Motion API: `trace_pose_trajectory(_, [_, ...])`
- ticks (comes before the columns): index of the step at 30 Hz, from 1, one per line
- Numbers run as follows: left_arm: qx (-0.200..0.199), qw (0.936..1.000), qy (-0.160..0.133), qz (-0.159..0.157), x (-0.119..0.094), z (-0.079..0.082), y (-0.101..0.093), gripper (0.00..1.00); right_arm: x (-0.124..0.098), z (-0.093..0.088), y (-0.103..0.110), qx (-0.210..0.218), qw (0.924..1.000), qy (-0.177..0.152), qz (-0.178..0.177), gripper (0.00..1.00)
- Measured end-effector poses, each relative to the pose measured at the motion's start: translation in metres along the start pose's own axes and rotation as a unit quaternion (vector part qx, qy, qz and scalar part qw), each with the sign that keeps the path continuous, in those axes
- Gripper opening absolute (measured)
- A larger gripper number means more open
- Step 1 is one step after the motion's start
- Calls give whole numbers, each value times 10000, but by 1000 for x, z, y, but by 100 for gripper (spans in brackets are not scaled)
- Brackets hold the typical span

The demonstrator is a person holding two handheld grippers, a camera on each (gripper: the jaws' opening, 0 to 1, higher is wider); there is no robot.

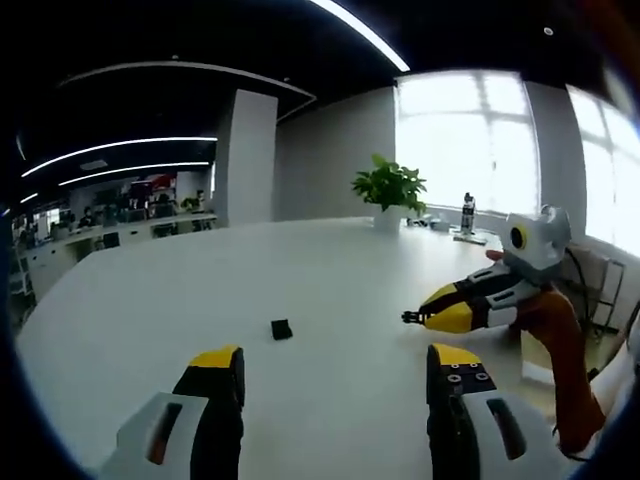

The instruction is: Snap the two parts of the plastic buckle together until the buckle closes and remains connected.

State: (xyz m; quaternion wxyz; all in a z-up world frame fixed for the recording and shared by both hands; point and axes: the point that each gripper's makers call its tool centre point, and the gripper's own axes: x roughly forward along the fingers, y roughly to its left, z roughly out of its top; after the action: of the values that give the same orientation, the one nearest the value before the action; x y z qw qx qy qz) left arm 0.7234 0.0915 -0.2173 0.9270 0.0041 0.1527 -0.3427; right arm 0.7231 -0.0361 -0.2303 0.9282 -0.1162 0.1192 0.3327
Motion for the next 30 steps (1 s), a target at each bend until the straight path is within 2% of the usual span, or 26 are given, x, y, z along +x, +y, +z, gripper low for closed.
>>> trace_pose_trajectory(8, [-63, 9999, 115, 43, 4, -8, 5, 75, 0, 0, 0, 1, 10000, -2, -8, 13])
trace_pose_trajectory(22, [-103, 9996, 38, 245, 11, -11, 21, 75, -1, -1, -2, 16, 10000, -3, -23, 13])
trace_pose_trajectory(30, [-67, 9997, 14, 255, 15, -11, 24, 75, -2, -3, -1, 12, 10000, -1, -23, 13])
